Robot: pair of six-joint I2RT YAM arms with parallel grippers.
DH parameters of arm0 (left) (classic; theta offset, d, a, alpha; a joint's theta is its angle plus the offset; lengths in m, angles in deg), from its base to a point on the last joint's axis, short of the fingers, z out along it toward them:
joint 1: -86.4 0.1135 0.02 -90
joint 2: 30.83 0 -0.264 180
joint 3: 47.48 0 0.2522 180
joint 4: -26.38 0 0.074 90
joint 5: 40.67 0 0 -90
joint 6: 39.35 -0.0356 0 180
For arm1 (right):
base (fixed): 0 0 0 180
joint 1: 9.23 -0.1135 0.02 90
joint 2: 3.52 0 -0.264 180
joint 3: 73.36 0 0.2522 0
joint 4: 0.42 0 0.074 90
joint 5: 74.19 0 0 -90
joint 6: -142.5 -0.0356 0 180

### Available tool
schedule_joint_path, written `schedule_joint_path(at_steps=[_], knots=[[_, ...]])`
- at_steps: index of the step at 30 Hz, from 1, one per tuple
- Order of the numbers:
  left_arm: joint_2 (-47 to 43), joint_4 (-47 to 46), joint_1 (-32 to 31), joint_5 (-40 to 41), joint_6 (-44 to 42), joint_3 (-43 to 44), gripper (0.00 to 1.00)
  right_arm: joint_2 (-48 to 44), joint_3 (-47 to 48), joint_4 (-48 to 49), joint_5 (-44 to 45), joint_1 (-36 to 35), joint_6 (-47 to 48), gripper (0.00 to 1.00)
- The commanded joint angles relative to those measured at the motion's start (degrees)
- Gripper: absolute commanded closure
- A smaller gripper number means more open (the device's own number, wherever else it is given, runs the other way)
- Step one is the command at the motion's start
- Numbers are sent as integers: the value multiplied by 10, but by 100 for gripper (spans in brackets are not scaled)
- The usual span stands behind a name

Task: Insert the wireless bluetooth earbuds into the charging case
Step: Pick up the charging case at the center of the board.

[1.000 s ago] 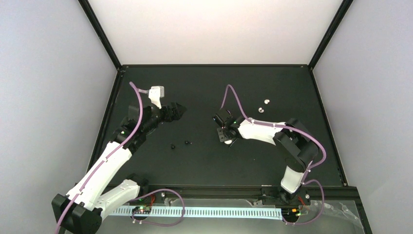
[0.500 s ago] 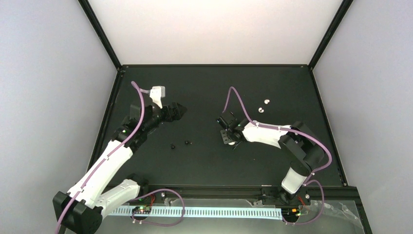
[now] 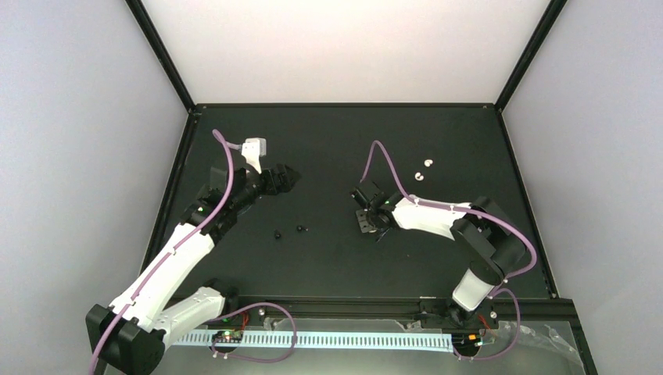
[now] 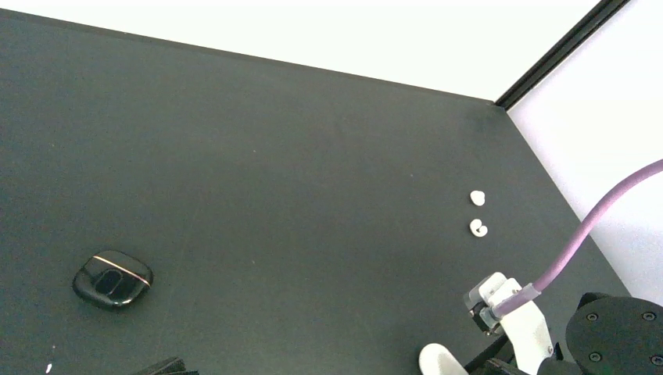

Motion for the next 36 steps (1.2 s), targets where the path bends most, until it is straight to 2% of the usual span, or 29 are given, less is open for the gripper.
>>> schedule_joint_path(at_steps=[1,9,11,14,17,20,24,26,32,36], knots=[[3,-6,-4,-5,-1,3,1,0,-27,-38,-30,-1,4,46],[4,-4,-4,-4,-2,3,1,3,-24,-31,-25,-1,11,64],[3,-4,-4,0,-2,2,1,-8,-27,-25,-17,-1,15,70],[-1,-12,-4,2,0,-4,1,-39,-35,-15,-5,-1,26,74],[-12,-32,-5,-14,3,-14,1,-88,-47,-4,1,-3,43,75],[-22,-59,-6,-67,6,-25,1,-158,-61,9,14,-17,69,75],[-7,-78,-12,-206,23,-41,1,-262,-81,25,28,-43,94,74],[13,-88,-29,-251,33,-46,1,-302,-93,40,26,-57,100,74],[89,-106,-113,-277,35,-14,1,-356,-112,68,13,-85,113,74],[147,-107,-131,-306,38,23,2,-363,-113,71,6,-90,117,74]])
